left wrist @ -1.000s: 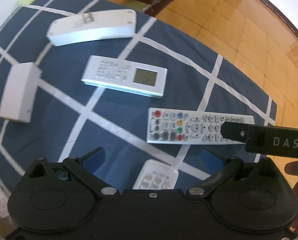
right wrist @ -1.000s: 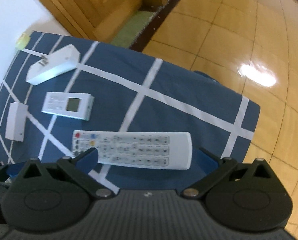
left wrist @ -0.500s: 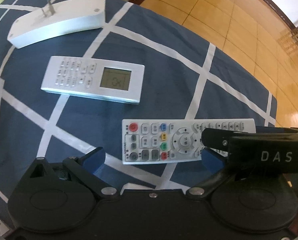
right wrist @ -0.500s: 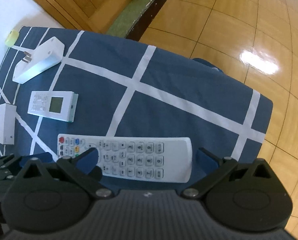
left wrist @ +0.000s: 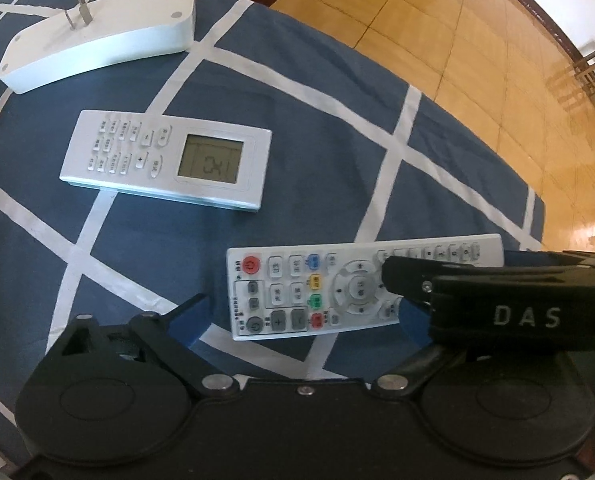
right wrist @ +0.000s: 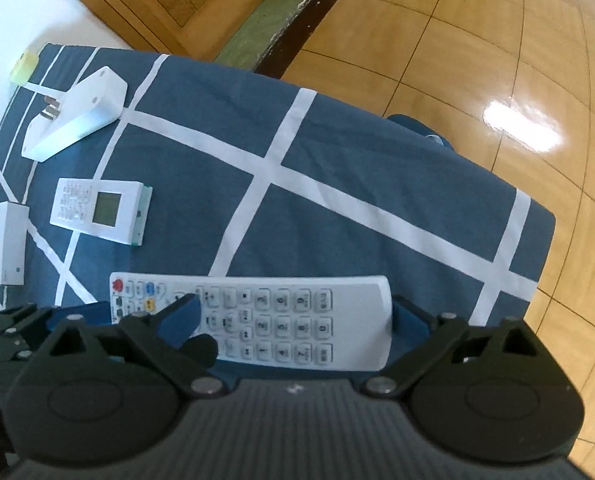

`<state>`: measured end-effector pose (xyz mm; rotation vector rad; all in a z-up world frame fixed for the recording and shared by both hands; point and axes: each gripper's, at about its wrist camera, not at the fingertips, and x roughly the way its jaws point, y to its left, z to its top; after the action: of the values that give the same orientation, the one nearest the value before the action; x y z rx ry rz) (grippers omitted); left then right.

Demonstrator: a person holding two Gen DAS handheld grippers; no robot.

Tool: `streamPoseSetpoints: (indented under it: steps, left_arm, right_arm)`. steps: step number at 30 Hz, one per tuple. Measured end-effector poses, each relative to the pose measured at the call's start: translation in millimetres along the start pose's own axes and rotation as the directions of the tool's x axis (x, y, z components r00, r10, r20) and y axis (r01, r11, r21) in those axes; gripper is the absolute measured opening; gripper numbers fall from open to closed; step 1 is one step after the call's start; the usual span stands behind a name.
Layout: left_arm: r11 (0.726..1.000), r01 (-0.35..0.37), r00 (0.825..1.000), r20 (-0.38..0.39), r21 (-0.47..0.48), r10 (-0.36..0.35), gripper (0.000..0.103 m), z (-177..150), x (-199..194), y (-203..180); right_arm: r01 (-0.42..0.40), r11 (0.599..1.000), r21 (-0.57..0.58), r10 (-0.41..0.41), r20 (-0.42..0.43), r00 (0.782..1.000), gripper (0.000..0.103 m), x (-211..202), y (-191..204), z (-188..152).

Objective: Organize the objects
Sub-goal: 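Lift the white TV remote with the right gripper and carry it over the box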

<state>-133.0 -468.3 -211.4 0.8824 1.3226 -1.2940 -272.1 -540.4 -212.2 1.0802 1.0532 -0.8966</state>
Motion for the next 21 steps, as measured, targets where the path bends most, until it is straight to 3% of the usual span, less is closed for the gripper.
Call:
streamPoseSetpoints:
  steps: [2, 11, 21]
  left_arm:
    - [1.000, 0.014, 1.000, 0.002, -0.004, -0.014, 0.091, -1, -1, -1]
    - [1.000, -0.014, 1.000, 0.020, -0.027, 0.014, 0.091, -3, -10, -1]
    - [0.995, -0.056, 0.994, 0.087, -0.082, 0.063, 0.091, -16, -60, 13]
  right_arm:
    - [0.000, 1.000, -0.004, 0.000, -0.001, 1.000, 0.096, 0, 0, 0]
    - [-0.015, 1.000, -0.023, 0.015, 0.007, 1.000, 0.095, -6, 6, -1]
    - [-0.055, 0.994, -0.098, 0.060, 0.043, 0.997, 0.095, -37, 42, -6]
